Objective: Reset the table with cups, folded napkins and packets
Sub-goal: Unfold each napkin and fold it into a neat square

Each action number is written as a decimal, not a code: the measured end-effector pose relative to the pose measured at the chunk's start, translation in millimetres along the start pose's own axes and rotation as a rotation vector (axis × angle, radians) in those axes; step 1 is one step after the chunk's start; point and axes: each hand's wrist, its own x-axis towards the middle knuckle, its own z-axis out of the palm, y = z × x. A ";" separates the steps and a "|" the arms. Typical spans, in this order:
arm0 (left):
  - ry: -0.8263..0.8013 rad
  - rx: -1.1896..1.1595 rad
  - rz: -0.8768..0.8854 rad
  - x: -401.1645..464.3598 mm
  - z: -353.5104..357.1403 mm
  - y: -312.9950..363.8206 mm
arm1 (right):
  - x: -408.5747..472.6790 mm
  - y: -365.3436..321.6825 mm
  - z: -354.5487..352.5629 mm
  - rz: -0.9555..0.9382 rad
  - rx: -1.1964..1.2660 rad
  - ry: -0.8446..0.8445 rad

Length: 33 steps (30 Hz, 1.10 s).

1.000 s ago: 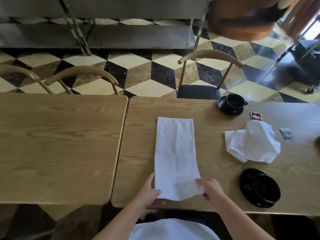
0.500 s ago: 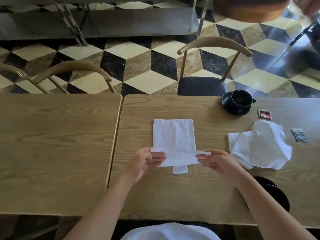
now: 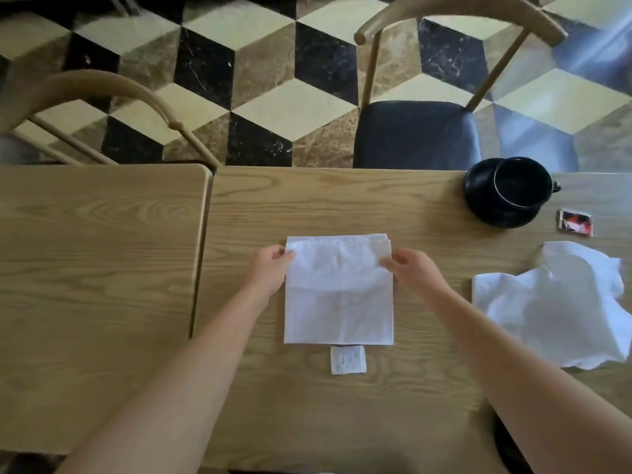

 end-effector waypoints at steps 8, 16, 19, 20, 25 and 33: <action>0.111 0.199 -0.007 39.7 4.9 -5.4 | 30.8 2.6 14.2 -0.016 -0.055 0.063; 0.195 0.499 0.102 -3.7 8.6 -5.4 | -10.1 -2.2 33.3 -0.066 -0.141 0.167; -0.118 0.375 0.127 -41.8 29.0 -28.2 | -47.5 -2.9 67.5 -0.124 -0.059 -0.094; -0.208 0.317 0.094 -53.8 36.2 -37.3 | -59.0 -3.0 81.1 -0.117 -0.012 -0.185; -0.305 0.131 -0.064 -86.2 54.9 -81.0 | -96.4 3.2 122.2 -0.064 0.070 -0.330; -0.260 0.078 -0.181 -75.9 51.0 -74.1 | -84.7 11.8 126.4 0.026 0.019 -0.298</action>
